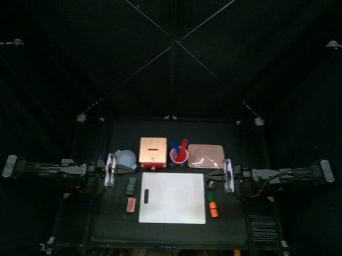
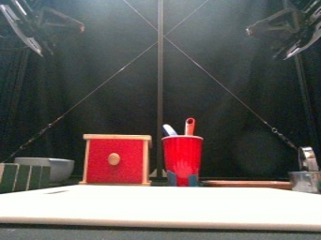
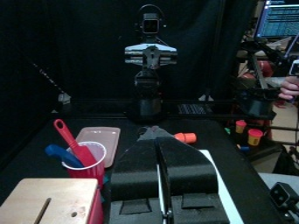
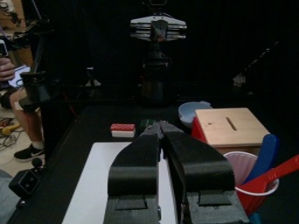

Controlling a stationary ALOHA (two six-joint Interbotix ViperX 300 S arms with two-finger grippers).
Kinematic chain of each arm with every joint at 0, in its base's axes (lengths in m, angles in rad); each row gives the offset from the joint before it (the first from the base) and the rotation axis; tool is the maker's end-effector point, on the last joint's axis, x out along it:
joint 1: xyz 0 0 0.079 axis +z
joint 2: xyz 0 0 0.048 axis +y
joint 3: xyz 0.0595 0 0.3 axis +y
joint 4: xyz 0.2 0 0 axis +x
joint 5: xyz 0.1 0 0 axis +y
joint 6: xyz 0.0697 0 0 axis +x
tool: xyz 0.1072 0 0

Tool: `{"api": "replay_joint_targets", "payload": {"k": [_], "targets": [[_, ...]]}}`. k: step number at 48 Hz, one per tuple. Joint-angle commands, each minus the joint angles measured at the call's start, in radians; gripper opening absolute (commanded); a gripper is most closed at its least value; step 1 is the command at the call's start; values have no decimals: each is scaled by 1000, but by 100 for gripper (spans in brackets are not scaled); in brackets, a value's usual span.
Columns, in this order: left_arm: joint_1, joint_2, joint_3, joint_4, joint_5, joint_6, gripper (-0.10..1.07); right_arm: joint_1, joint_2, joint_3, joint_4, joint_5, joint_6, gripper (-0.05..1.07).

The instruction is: Grab carrot

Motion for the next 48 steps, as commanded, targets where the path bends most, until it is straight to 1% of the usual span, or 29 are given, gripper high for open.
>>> {"api": "replay_joint_targets", "payload": {"k": [1, 4, 8, 14, 18, 21, 32, 41, 48], "targets": [[2, 11, -9, -9, -40, -2, -1, -3, 9, -23, 0, -11, 2, -1], [2, 11, -9, -11, -58, 0, -6, -2, 11, -28, 3, -12, 6, -2], [3, 11, -8, -11, -77, 0, -5, 8, 11, -32, 20, -9, 34, 2], [2, 14, -5, -11, -80, 0, -3, 44, 14, -35, 120, -2, 135, 4], [2, 14, -6, -11, -81, -2, -3, 69, 17, -37, 178, 34, 218, 4], [3, 14, -6, -11, -81, -2, -3, 98, 21, -41, 206, 89, 279, 4], [3, 21, -3, -11, -83, 0, -3, 213, 74, -103, 247, 397, 509, 5], [3, 46, -3, -11, -84, 0, -3, 249, 123, -143, 264, 601, 710, 6], [6, 61, -3, -12, -84, 0, -3, 285, 152, -158, 264, 709, 861, 12]]}}
